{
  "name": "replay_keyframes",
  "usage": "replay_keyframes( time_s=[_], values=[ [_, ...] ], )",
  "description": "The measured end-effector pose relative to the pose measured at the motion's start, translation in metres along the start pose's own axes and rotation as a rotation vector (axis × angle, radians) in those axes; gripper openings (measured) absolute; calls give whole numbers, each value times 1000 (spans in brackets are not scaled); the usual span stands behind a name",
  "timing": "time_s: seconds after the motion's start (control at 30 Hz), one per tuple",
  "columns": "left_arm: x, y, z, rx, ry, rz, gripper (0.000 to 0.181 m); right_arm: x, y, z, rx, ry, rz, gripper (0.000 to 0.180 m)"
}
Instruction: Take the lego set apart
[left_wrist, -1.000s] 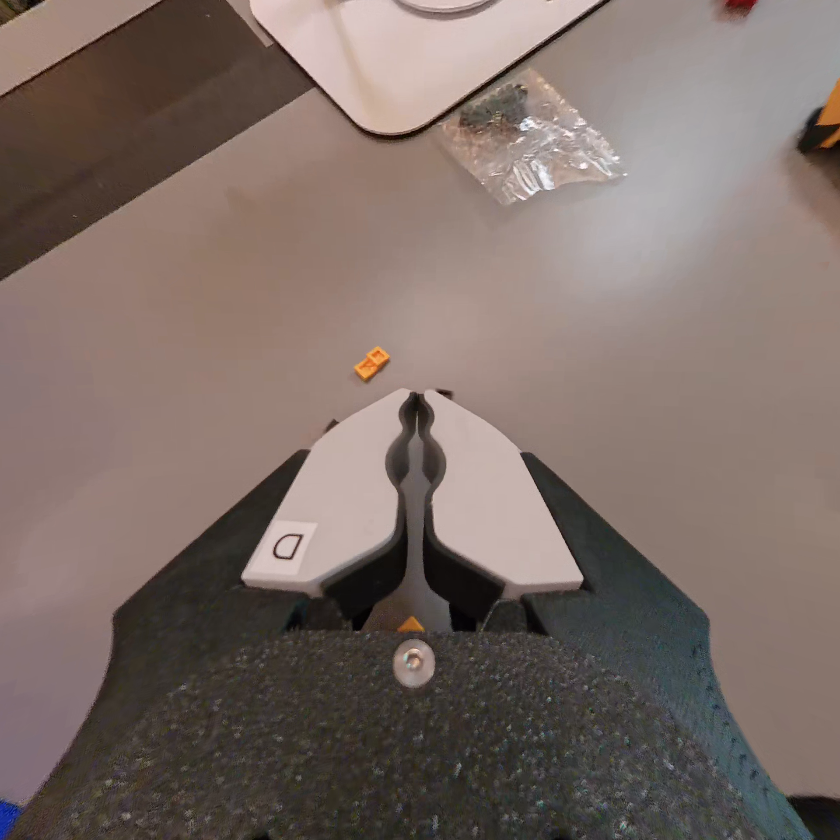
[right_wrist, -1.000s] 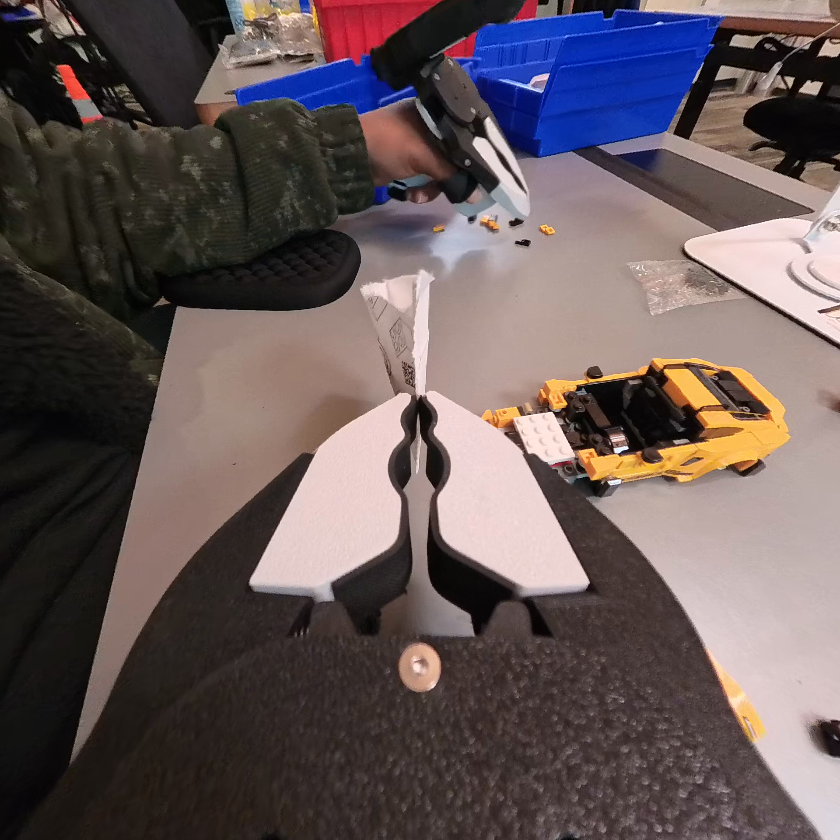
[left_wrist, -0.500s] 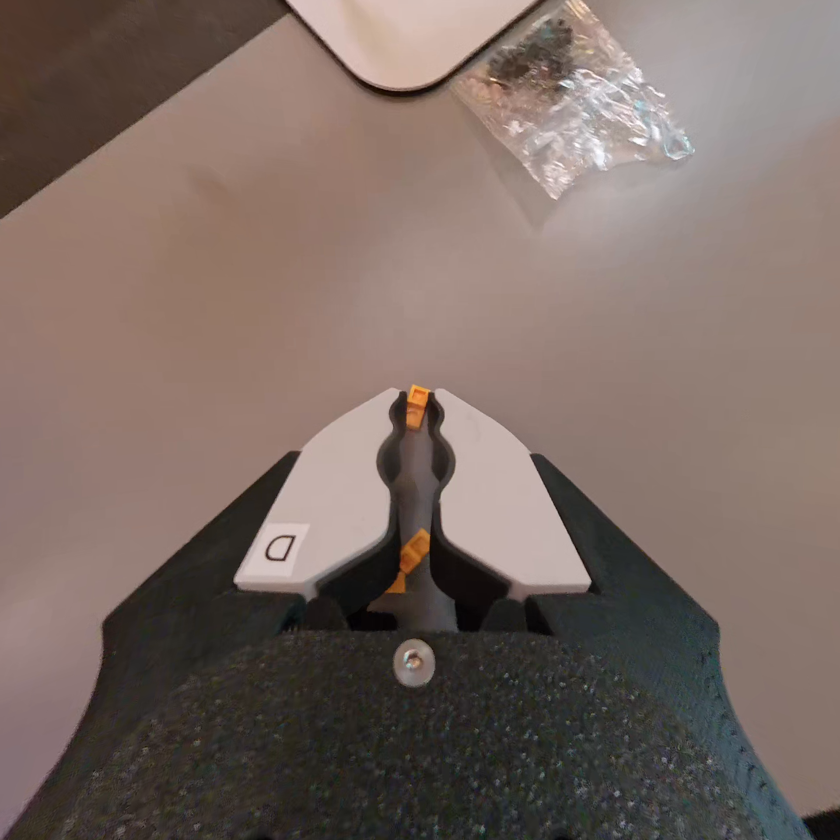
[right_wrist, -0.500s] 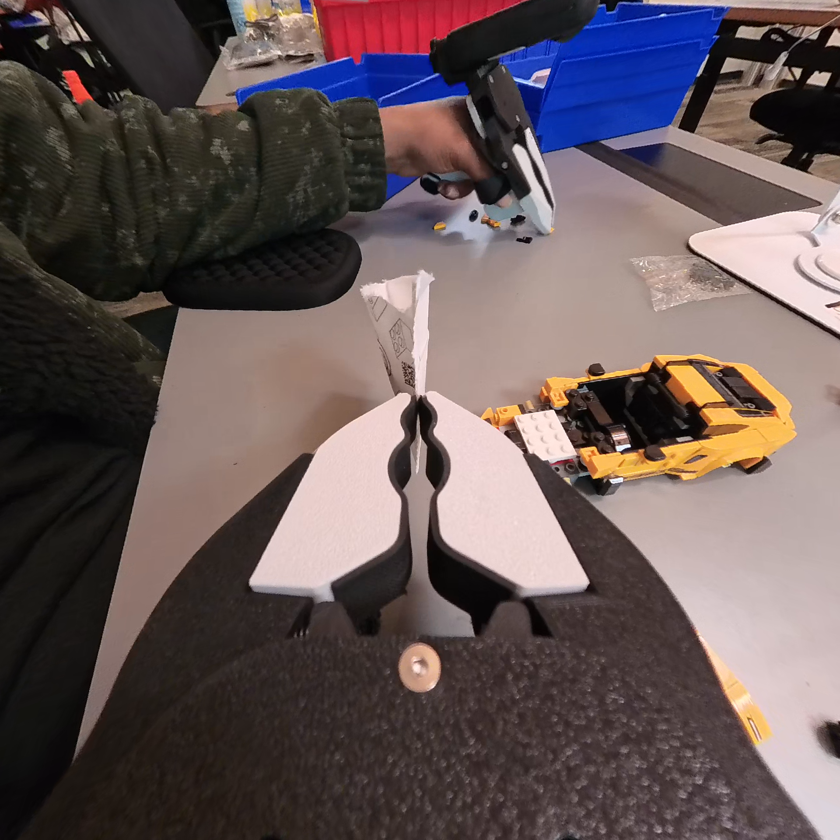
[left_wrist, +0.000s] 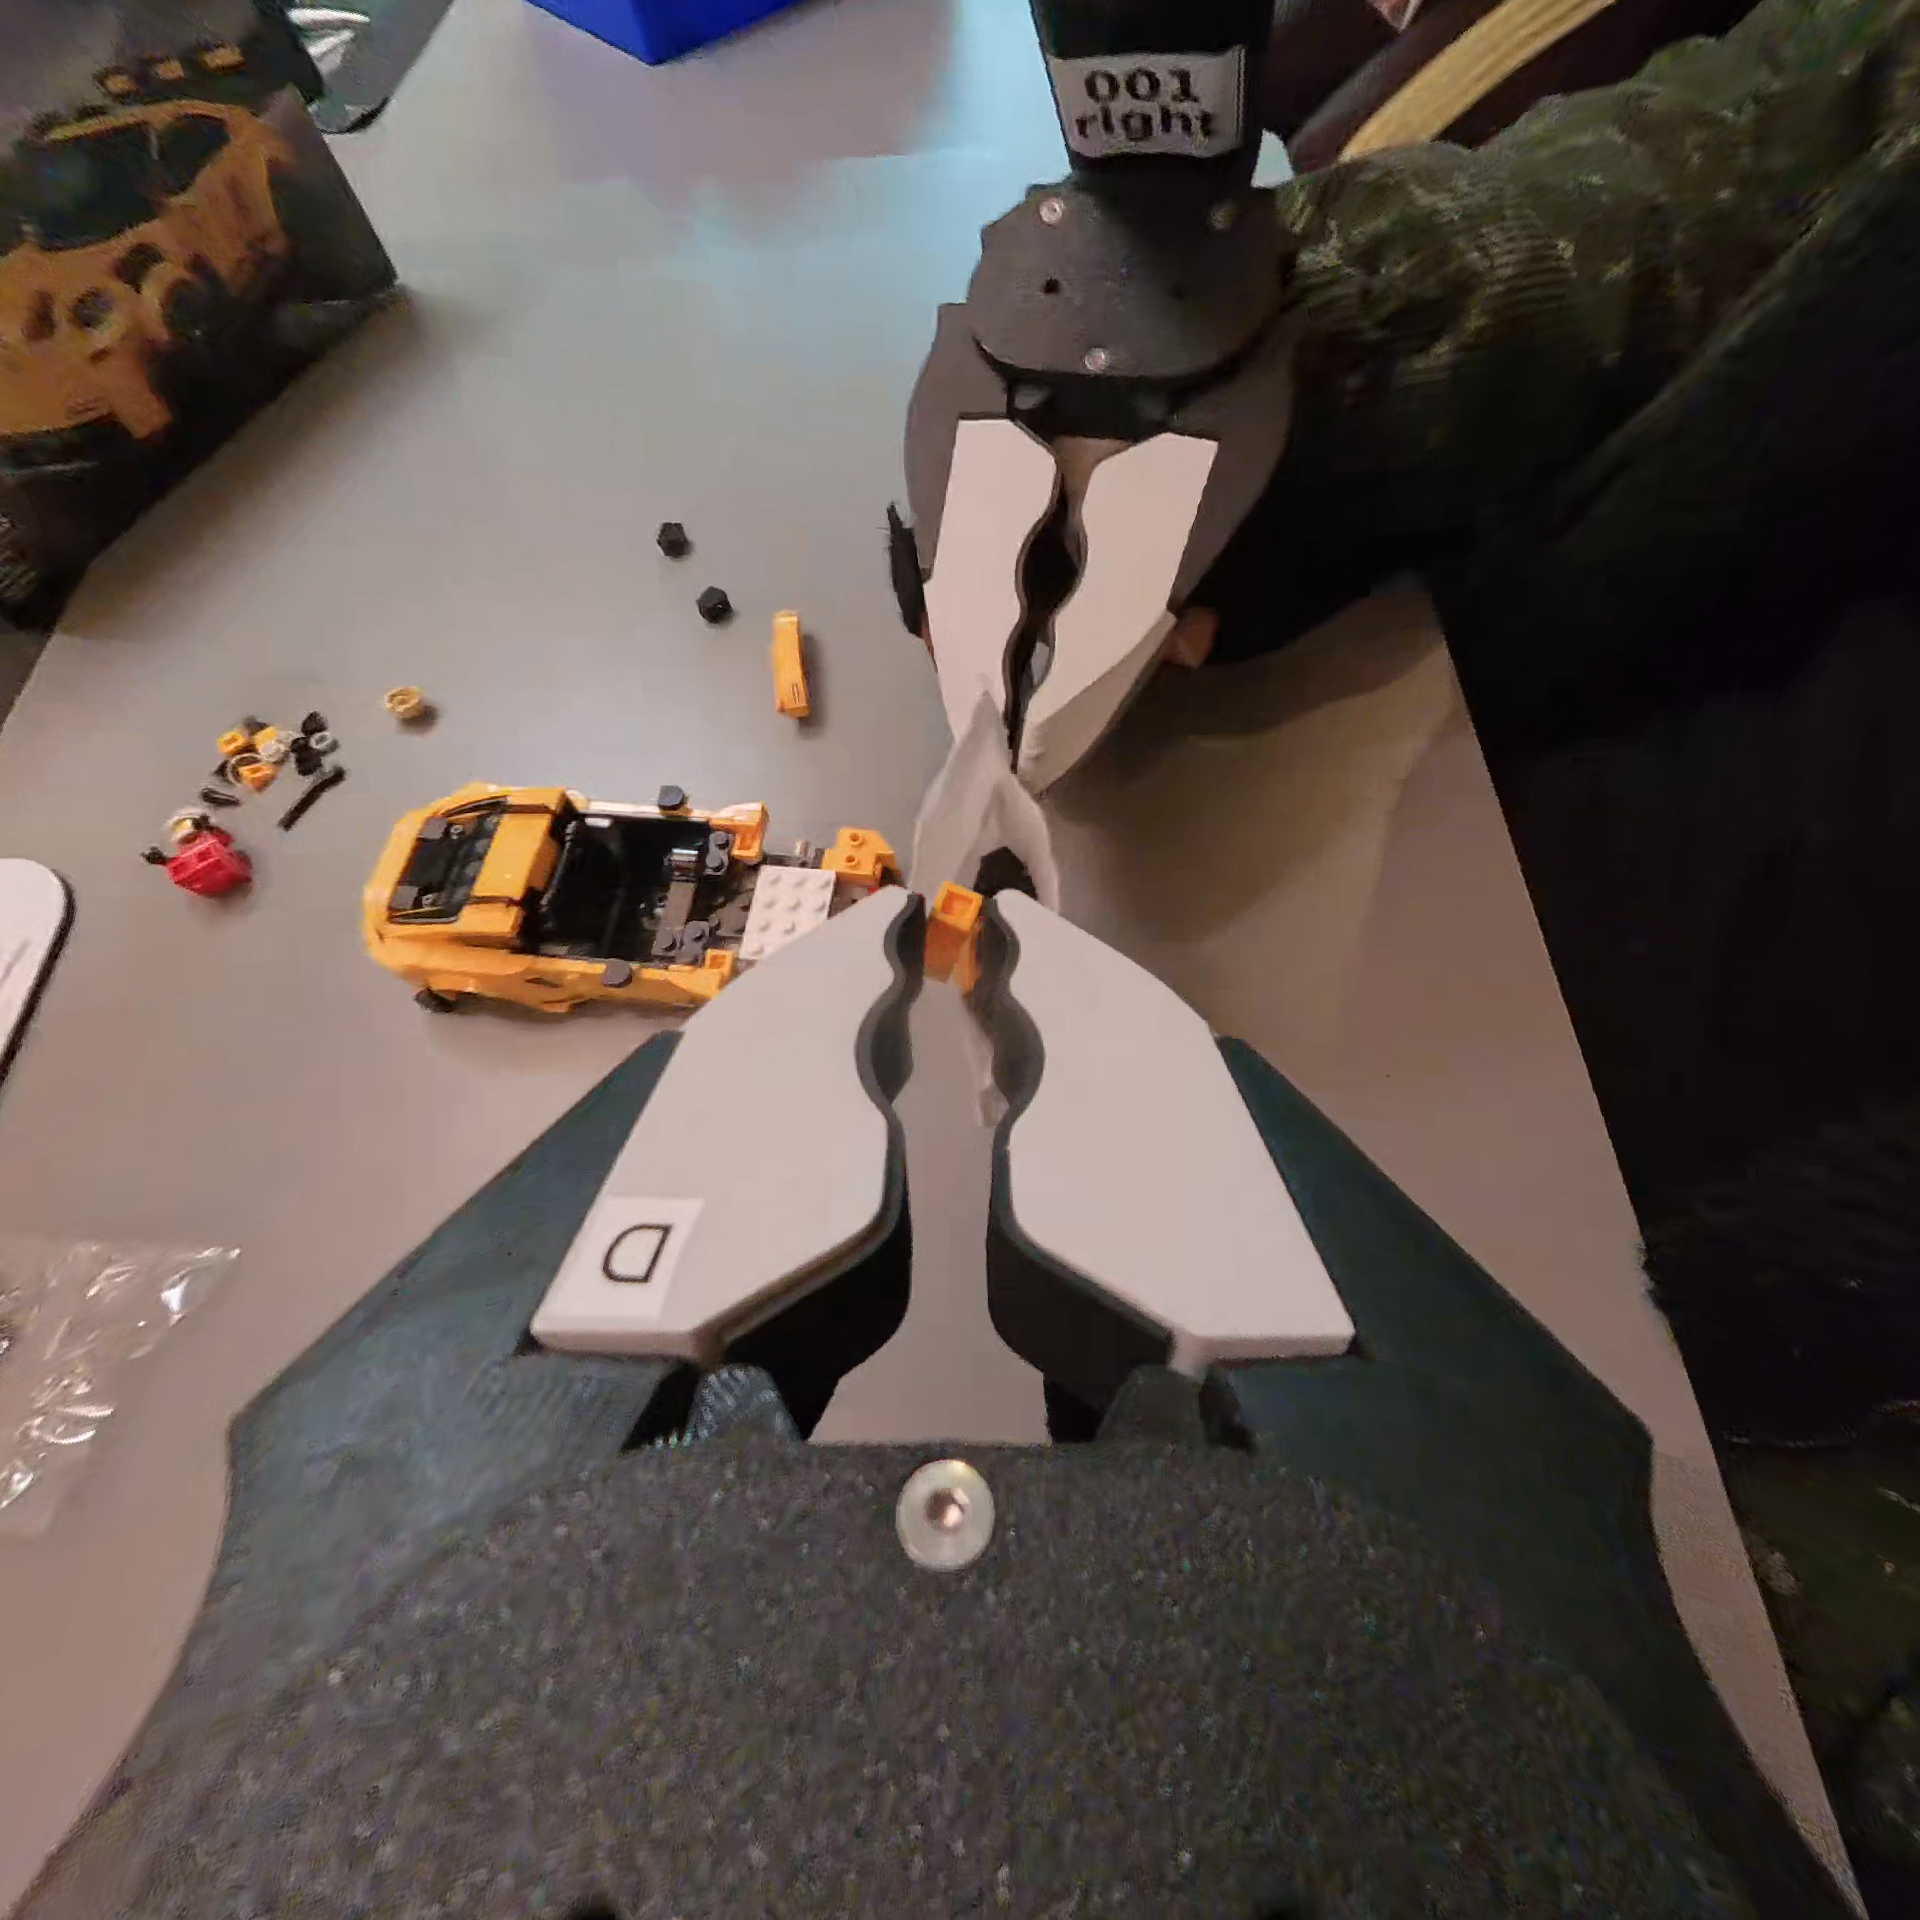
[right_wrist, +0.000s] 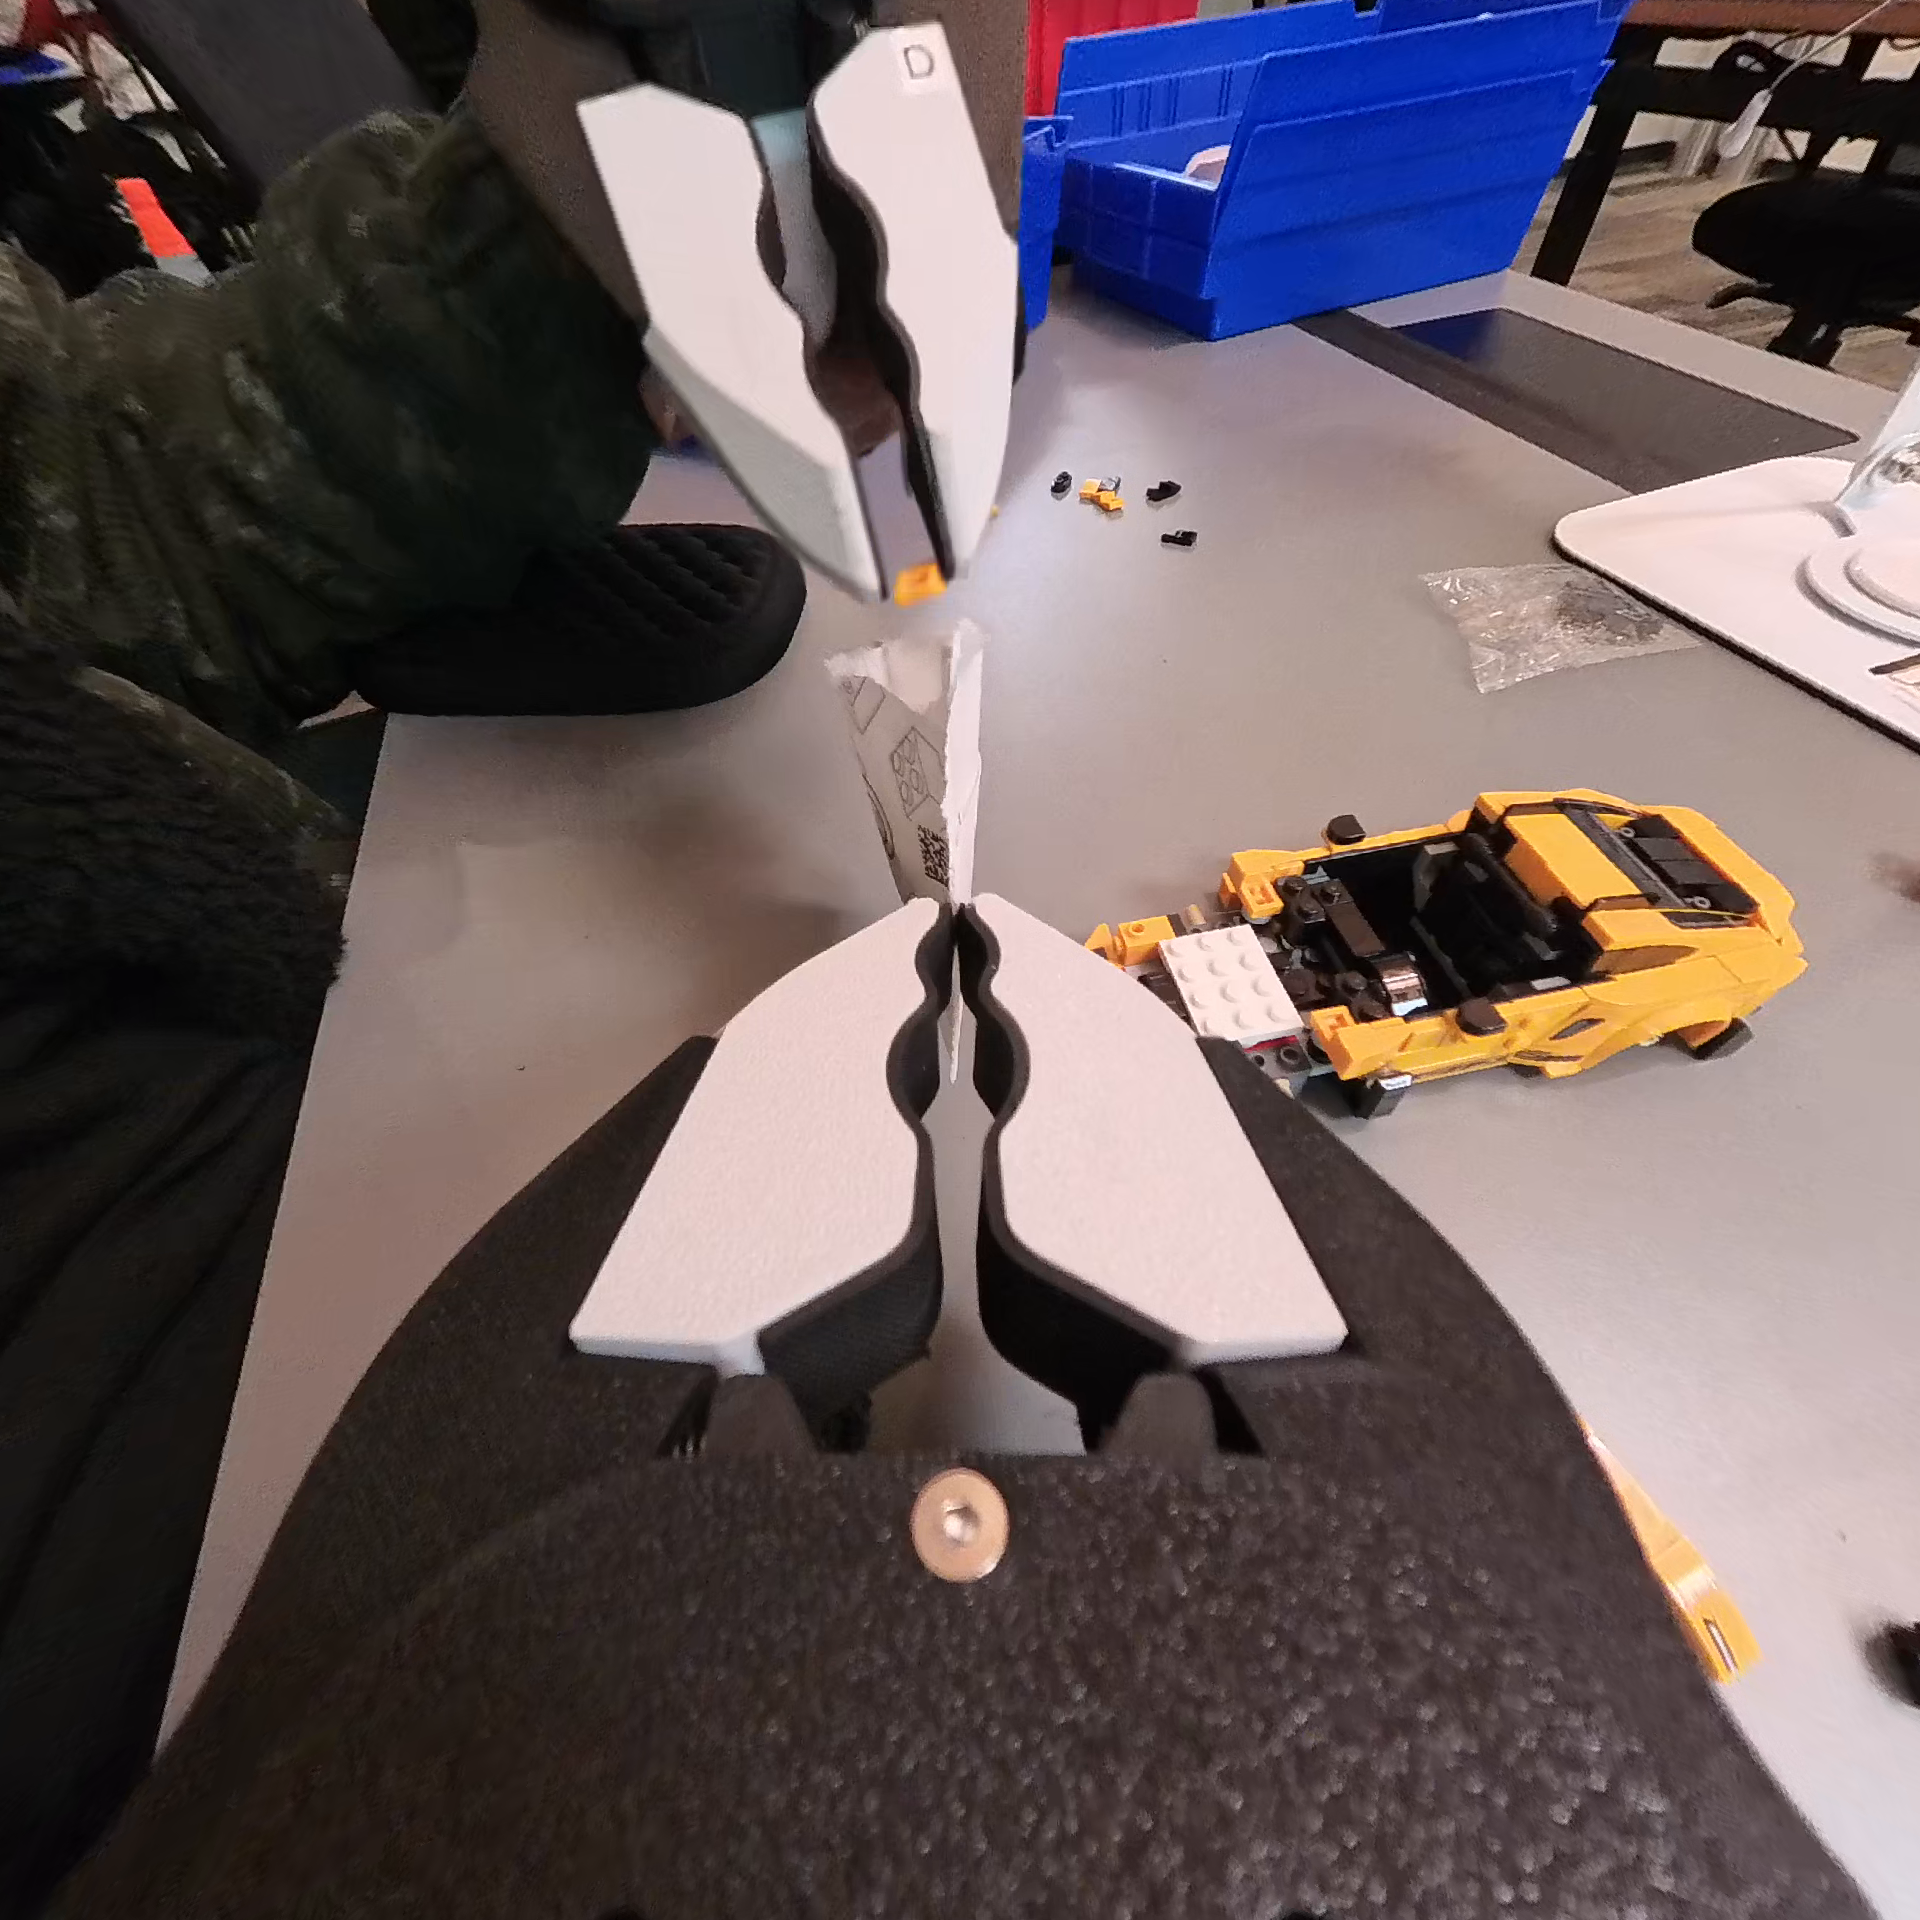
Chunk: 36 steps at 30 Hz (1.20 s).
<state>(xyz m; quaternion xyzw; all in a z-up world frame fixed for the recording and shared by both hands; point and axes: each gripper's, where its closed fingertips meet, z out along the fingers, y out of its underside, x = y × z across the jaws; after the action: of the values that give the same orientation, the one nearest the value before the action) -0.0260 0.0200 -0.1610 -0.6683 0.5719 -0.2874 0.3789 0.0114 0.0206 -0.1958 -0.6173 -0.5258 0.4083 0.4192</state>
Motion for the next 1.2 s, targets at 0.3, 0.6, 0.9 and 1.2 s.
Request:
replay_keyframes(
  time_s=[0.3,0.6,0.9,1.2],
  values=[
    [-45,25,-32,-50,-200,-55,24,1,-1,-1,8,2,5,0],
    [-155,174,-131,-321,-683,-544,23,-1,0,0,-1,-7,-2,0],
    [-161,206,-107,-428,-609,-580,22,-2,-1,0,3,-9,-3,0],
    [-165,205,-101,-428,-602,-570,7,-2,-1,0,3,-10,-4,0]
  ],
)
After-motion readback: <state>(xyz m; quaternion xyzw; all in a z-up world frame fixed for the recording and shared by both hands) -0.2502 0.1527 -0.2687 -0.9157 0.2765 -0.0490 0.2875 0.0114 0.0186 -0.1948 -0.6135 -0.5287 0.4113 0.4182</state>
